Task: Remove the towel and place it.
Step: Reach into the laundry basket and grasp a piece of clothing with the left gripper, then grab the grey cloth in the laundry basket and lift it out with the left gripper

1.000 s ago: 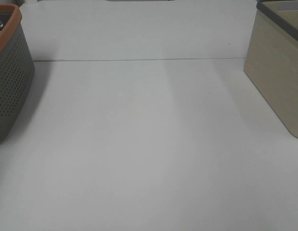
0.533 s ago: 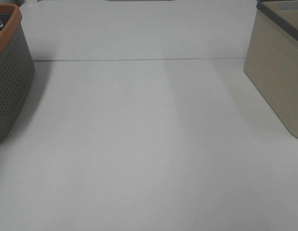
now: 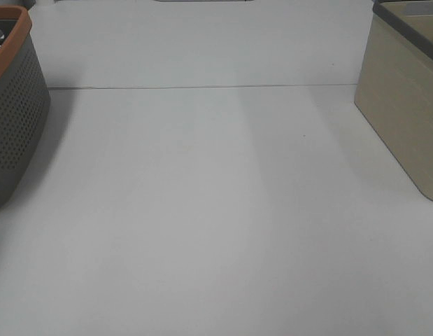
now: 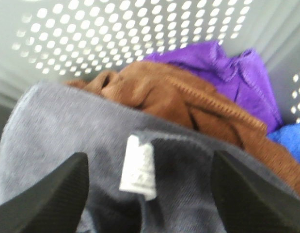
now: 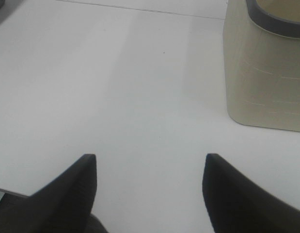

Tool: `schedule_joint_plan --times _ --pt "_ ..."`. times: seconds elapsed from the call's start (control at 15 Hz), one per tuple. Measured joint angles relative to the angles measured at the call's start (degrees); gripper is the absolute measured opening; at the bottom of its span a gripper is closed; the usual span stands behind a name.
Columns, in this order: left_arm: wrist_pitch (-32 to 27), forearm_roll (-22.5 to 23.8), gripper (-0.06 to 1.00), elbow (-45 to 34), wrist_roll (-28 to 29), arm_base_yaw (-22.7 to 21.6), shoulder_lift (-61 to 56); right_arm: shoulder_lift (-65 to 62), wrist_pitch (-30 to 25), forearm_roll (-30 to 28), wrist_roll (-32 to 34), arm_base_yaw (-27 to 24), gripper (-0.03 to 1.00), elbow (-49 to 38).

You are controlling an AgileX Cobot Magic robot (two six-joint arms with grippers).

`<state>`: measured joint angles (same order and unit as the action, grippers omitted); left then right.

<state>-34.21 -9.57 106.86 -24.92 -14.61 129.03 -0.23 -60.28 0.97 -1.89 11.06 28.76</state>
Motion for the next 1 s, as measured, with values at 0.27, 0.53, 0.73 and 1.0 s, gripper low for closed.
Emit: schedule_joint_plan --times 0.27,0.53,0.73,1.0 --pt "0.6 0.0 0.63 0.0 0.0 0.1 0.1 0.0 0.0 0.0 0.0 0.0 0.63 0.0" --pt "0.6 -0.1 0.62 0.2 0.0 0.1 0.5 0.0 0.0 0.0 0.0 0.0 0.63 0.0" --pt "0.6 -0.1 0.59 0.2 0.1 0.1 2.1 0.0 0.0 0.0 0.0 0.0 0.63 0.0" --pt "0.6 -0.1 0.53 0.2 1.3 0.1 2.1 0.0 0.0 -0.2 0.3 0.0 0.63 0.0"
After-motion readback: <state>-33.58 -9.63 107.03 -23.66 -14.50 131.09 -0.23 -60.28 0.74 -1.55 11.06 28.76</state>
